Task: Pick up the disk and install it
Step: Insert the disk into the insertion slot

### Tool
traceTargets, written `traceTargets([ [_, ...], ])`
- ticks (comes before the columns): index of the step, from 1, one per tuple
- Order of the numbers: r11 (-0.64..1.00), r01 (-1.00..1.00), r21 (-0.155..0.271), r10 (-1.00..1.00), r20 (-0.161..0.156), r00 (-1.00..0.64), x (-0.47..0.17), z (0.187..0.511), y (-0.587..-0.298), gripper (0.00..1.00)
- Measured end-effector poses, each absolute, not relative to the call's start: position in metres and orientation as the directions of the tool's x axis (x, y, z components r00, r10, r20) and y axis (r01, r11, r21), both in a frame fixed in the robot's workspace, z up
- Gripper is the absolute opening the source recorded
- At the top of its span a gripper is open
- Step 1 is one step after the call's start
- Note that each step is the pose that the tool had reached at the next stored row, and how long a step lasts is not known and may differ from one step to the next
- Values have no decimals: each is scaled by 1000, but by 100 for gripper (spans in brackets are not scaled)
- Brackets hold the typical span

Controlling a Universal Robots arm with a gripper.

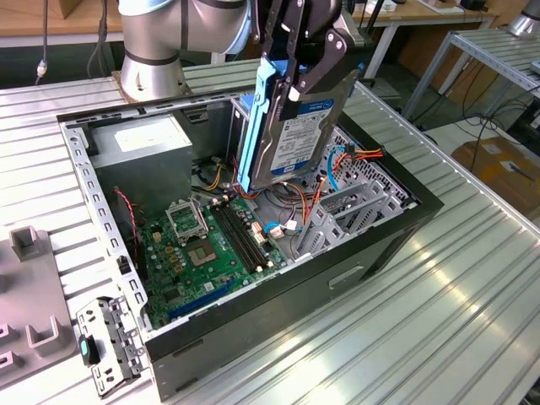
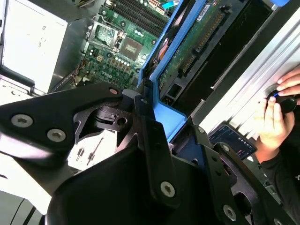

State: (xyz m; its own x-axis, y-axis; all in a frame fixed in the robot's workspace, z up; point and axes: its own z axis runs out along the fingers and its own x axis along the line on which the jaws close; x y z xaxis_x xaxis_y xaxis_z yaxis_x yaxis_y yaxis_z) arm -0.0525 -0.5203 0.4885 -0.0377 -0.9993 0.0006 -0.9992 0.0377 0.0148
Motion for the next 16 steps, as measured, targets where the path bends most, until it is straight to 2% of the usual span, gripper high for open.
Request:
traceTargets([
  [16,38,-999,15,-999,1,-38,-52,488,-525,37],
])
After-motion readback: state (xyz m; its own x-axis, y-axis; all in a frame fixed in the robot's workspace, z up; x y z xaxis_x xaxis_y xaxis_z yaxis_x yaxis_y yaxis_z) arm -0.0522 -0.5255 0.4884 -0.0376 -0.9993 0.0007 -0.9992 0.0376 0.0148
